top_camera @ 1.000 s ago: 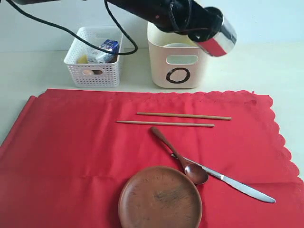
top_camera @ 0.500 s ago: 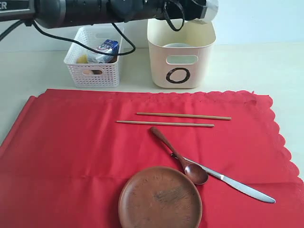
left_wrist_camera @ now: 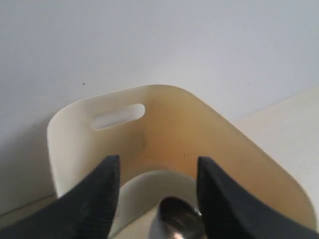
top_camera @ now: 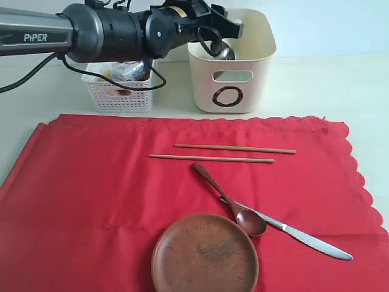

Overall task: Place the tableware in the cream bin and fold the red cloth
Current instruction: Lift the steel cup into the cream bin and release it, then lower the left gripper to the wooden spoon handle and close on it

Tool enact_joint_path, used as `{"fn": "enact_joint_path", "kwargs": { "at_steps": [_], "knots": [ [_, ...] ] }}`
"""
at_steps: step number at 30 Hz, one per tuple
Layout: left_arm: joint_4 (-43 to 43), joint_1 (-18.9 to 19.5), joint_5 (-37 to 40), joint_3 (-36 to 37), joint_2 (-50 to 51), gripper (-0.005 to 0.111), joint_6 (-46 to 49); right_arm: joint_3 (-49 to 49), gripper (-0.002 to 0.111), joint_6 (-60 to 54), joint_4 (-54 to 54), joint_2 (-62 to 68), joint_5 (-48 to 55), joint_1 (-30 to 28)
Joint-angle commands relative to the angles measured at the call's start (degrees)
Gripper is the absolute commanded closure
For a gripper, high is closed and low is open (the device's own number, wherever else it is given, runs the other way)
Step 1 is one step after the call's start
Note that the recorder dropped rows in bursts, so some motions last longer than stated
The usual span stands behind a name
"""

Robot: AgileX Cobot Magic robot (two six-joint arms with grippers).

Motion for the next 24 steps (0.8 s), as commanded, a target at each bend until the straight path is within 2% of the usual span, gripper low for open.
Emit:
{"fn": "enact_joint_path", "kwargs": {
  "at_steps": [1,5,11,19,24],
  "knots": [
    [-1.5,0.29,-1.26,-0.28,0.17,0.041,-0.27,0.3,0.108,-0.06,0.07,-0.22,-0.32,0.1],
    [-1.5,0.17,0.67,-0.28,-0.3,0.034,-0.27,0.3,0.108,-0.06,0.07,-0.22,-0.32,0.1],
    [-1.23,0.17,7.59,-0.28,-3.24,0.034,-0.27,0.3,0.108,-0.06,0.07,-0.22,-0.32,0.1],
    [2.47,0.17,21.92,-0.28,-9.55,0.034,-0.02,0.3,0.108,-0.06,0.07,-0.22,-0.32,0.1],
    [6.83,0.17,34.35,-0.28,-13.22,0.034,0.37,0.3,0.108,-0.06,0.07,-0.22,-0.32,0.1]
  ]
}}
